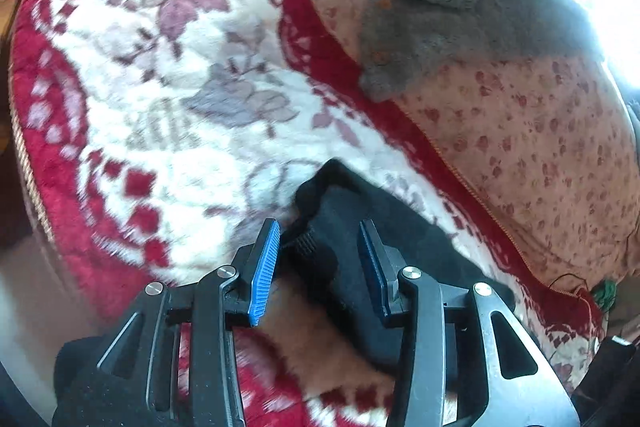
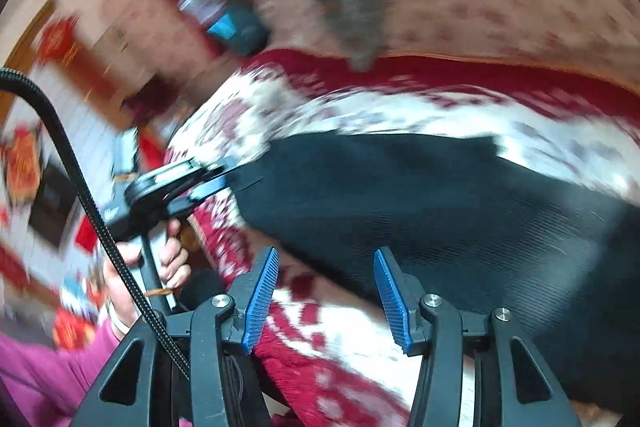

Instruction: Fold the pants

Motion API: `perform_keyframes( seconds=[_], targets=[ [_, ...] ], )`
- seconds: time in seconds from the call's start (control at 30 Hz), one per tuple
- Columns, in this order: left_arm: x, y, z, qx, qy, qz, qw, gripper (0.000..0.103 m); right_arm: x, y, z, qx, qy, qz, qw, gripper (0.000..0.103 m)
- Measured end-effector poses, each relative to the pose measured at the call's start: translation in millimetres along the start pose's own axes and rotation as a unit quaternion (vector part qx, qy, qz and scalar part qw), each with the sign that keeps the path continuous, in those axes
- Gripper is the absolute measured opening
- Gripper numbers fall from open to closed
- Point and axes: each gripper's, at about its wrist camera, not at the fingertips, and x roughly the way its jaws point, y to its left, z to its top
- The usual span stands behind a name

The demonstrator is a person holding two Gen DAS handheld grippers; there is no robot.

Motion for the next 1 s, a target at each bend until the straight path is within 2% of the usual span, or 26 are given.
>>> perform_keyframes(
  seconds=[0.2,0.27,0.4,0.47,0.57,0.6,0.67,0.7,0.73,0.8,0.93,1.0],
  targets=[
    [-9,32,-18,-0.004,0.017,0.020,0.9997,0.040,59,40,29,-0.076,0.025,-0.008,0.997,0.050],
    [-7,36,-21,0.005,0.033,0.015,0.9993,0.040,79,41,45,-0.084,0.036,-0.006,0.996,0.052],
    [-11,40,-21,0.013,0.022,0.012,0.9996,0.040,122,39,78,-0.094,0.050,-0.030,0.994,0.056],
    [-8,40,-20,0.024,0.025,0.012,0.9993,0.040,139,42,89,-0.112,0.057,-0.054,0.991,0.062],
    [1,38,-20,0.033,0.041,0.003,0.9986,0.040,173,45,96,-0.161,0.079,-0.117,0.977,0.062],
    [4,37,-19,0.037,0.044,0.000,0.9984,0.040,183,43,97,-0.172,0.088,-0.137,0.972,0.058],
    [9,37,-18,0.038,0.045,-0.001,0.9982,0.040,190,39,98,-0.184,0.080,-0.131,0.971,0.032],
    [11,37,-17,0.036,0.047,-0.003,0.9983,0.040,192,39,100,-0.192,0.076,-0.125,0.970,0.014],
    [13,38,-15,0.033,0.048,-0.007,0.9983,0.040,192,39,102,-0.199,0.073,-0.134,0.968,0.007],
    [17,37,-12,0.033,0.050,-0.015,0.9981,0.040,193,39,108,-0.205,0.069,-0.155,0.964,0.006],
    [20,29,-7,0.050,0.047,-0.035,0.9970,0.040,197,24,117,-0.154,0.065,-0.150,0.974,0.006],
    [20,27,-7,0.061,0.054,-0.061,0.9948,0.051,199,24,114,-0.151,0.069,-0.143,0.976,0.007]
  ],
)
